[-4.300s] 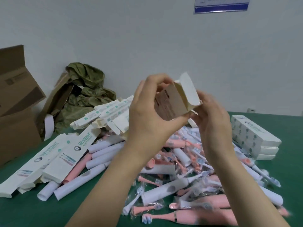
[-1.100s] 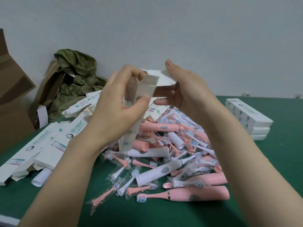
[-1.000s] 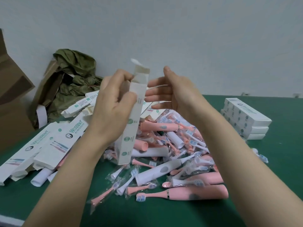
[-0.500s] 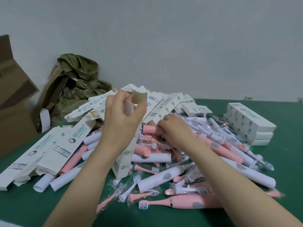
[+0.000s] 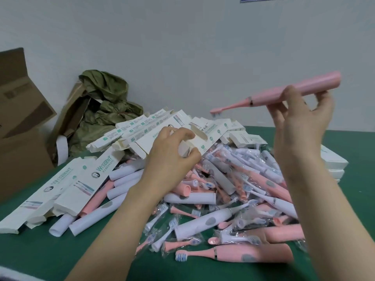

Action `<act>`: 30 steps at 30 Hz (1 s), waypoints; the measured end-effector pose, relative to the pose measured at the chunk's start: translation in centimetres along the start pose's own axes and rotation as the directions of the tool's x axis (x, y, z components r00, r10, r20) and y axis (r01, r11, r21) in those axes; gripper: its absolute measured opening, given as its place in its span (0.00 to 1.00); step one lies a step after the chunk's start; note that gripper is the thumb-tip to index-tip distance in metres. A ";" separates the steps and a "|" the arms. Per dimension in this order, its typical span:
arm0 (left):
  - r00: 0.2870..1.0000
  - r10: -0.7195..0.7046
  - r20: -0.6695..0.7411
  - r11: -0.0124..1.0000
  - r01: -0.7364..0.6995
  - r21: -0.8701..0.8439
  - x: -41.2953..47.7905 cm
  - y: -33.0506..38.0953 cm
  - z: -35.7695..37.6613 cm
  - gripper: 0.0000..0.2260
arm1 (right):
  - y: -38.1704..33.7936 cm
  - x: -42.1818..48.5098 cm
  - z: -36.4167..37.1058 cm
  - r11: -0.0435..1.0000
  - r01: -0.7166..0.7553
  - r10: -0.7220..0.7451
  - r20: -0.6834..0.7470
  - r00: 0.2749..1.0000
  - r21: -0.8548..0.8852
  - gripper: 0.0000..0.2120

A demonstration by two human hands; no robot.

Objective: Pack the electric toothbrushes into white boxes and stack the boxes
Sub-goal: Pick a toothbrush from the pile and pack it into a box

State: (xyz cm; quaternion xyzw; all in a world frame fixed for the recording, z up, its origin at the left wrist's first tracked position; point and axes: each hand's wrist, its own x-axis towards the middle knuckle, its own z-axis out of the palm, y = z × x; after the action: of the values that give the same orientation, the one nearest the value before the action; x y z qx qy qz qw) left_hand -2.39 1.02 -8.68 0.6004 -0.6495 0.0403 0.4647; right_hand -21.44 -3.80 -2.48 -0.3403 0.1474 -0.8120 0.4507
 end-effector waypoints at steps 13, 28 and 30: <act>0.995 0.011 -0.099 0.998 -0.017 -0.061 -0.3 1.4 0.5 0.23 | 3.6 -5.3 0.9 0.840 0.159 0.054 0.370 0.927 -0.519 0.31; 0.996 0.037 -0.082 0.996 -0.044 -0.082 -1.2 1.3 0.9 0.18 | 4.2 -3.5 -2.9 0.518 0.201 0.240 0.367 0.899 -0.832 0.08; 0.996 0.035 -0.088 0.995 -0.044 -0.092 -1.3 1.3 0.8 0.18 | 5.3 -3.5 -4.1 0.122 0.289 0.507 0.310 0.804 -0.950 0.08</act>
State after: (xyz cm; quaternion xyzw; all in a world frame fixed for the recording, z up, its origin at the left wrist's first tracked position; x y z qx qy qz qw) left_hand -4.10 1.88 -9.30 0.5627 -0.6419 0.0447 0.5190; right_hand -19.71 -4.08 -9.82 -0.7635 0.5259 -0.3206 0.1941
